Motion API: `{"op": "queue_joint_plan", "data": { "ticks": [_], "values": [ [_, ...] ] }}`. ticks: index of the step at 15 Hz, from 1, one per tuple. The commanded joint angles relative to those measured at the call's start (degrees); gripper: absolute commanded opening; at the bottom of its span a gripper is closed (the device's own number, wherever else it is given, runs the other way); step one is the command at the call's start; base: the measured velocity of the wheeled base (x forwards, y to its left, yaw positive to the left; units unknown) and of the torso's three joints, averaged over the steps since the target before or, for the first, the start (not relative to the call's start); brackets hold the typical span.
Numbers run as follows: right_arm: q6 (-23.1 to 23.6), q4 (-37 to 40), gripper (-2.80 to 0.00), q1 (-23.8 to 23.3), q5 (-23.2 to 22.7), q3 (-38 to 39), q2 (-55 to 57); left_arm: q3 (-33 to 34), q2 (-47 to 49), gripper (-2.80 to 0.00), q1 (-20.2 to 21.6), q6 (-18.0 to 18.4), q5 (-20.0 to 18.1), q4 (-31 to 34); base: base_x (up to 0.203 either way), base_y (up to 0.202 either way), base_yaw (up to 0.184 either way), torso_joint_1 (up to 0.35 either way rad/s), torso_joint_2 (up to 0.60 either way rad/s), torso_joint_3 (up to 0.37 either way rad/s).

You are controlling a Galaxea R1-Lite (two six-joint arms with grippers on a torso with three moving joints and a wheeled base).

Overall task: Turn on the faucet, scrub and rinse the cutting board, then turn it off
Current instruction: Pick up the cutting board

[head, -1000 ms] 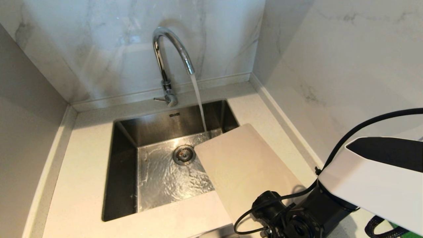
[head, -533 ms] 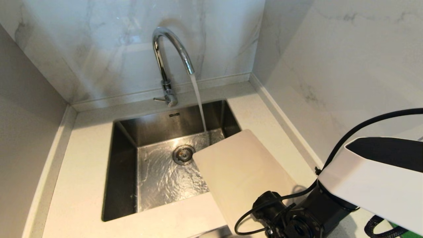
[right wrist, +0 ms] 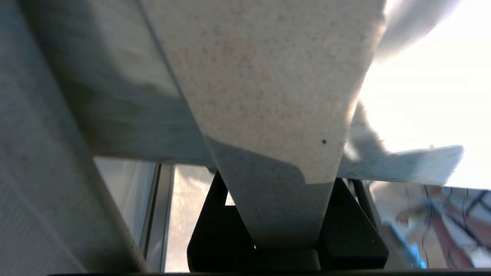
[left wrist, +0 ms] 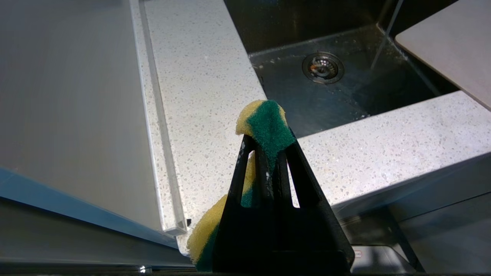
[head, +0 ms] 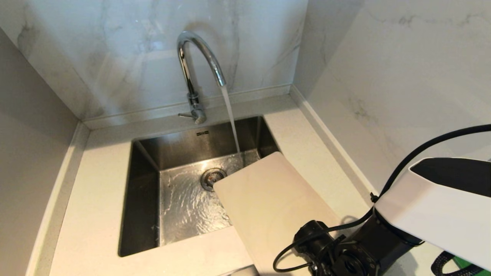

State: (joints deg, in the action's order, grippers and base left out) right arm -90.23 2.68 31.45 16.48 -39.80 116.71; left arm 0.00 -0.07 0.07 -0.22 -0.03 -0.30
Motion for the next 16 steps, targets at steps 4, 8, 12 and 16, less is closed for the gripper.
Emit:
{"op": "queue_joint_plan", "data": {
  "ticks": [4, 8, 12, 16],
  "values": [
    [-0.52, 0.09, -2.80, 0.10, 2.93, 2.39, -5.82, 0.01, 0.07, -2.80, 0.01, -0.04, -0.02, -0.05, 0.000, 0.000, 0.000, 0.000, 0.00, 0.000],
    [0.20, 0.22, -2.80, 0.10, 4.74, 4.14, -11.25, 0.08, 0.07, -2.80, 0.01, -0.04, -0.06, -0.05, 0.000, 0.000, 0.000, 0.000, 0.00, 0.000],
    [2.25, -0.24, -2.80, 0.02, 5.15, 4.63, -17.08, 0.09, 0.07, -2.80, 0.01, -0.04, -0.06, -0.05, 0.000, 0.000, 0.000, 0.000, 0.00, 0.000],
    [4.77, -1.35, -2.80, 0.01, 5.22, 4.37, -20.65, 0.00, 0.07, -2.80, 0.01, -0.04, -0.06, -0.05, 0.000, 0.000, 0.000, 0.000, 0.00, 0.000]
  ]
}}
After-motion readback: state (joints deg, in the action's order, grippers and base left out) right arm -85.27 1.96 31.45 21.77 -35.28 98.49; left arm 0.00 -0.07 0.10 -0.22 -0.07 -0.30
